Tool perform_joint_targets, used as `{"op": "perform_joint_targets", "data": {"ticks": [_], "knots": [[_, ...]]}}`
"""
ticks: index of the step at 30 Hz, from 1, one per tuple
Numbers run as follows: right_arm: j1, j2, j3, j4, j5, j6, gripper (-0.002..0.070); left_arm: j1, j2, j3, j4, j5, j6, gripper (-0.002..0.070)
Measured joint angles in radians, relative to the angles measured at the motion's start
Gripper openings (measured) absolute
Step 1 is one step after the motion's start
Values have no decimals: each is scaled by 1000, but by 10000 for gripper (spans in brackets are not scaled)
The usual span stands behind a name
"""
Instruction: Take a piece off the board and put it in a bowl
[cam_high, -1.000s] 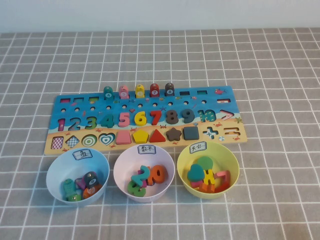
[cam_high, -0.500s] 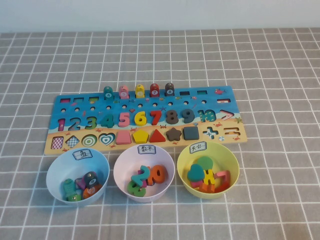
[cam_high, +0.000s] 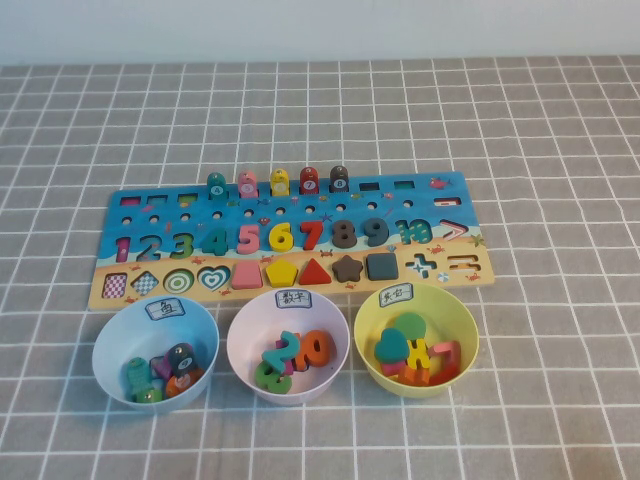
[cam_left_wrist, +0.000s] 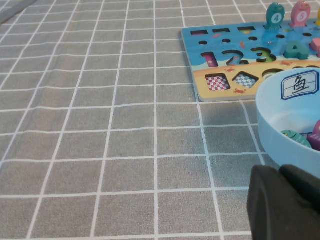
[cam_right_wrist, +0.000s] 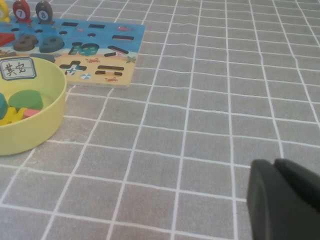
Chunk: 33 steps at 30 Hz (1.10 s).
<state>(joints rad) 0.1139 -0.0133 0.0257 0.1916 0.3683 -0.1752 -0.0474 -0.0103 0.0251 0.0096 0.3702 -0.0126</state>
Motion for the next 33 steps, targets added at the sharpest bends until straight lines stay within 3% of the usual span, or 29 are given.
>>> {"op": "perform_joint_targets", "data": {"ticks": [6,17,25,33], "knots": [[0,0,0,112,-18,0,-17,0,0,0,0,0,0,-3],[0,0,0,660,-244,0,-17,0,0,0,4,0,0,-3],[0,0,0,756,-237,-2,-17,0,0,0,5,0,0,-3],[0,213,-183,732,-6,-2,-17,0,0,0,5,0,0,-3]]}}
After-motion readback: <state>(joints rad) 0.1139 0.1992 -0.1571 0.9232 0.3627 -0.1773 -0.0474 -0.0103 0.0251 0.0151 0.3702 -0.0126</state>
